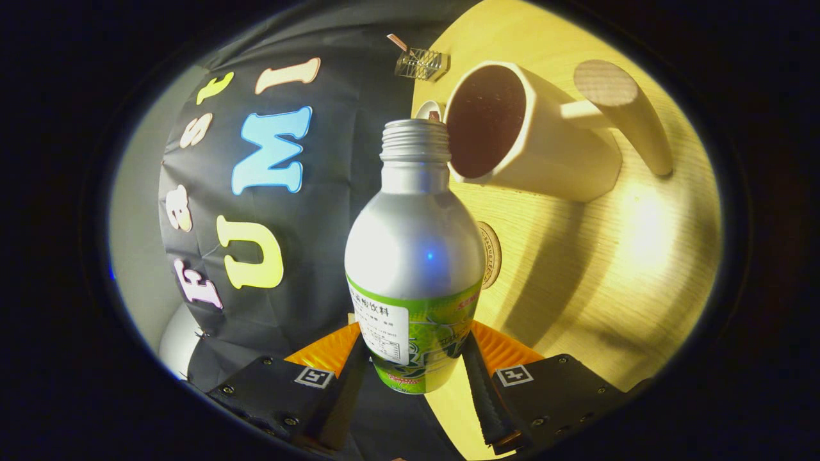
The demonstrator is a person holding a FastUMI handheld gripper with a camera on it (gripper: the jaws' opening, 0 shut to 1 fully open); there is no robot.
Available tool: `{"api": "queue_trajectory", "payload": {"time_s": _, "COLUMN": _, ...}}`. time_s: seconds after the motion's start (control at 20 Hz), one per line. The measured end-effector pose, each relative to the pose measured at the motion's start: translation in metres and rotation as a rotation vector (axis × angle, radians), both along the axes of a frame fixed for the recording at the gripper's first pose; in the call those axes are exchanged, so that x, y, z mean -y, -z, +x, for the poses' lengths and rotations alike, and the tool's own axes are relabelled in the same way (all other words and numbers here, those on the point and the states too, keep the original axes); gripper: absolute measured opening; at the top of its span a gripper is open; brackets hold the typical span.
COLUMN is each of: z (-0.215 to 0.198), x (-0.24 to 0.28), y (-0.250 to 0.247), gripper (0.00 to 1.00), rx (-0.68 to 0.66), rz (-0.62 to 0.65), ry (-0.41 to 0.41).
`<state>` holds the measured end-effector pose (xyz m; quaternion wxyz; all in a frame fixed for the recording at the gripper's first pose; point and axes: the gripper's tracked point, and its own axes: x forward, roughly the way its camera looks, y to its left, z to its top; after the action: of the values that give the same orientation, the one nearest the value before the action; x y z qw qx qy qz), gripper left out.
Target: Take the bottle from table, then pour the juice into the cup, finally place the bottle on the coaster
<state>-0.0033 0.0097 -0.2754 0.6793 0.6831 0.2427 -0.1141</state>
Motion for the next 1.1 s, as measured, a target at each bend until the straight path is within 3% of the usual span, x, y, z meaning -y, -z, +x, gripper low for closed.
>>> {"api": "queue_trajectory", "payload": {"time_s": 1.1, "z": 0.016, "x": -0.004, "y": -0.017, "gripper": 0.77, "rx": -0.004, "rz": 0.241, "ry": 0.099}}
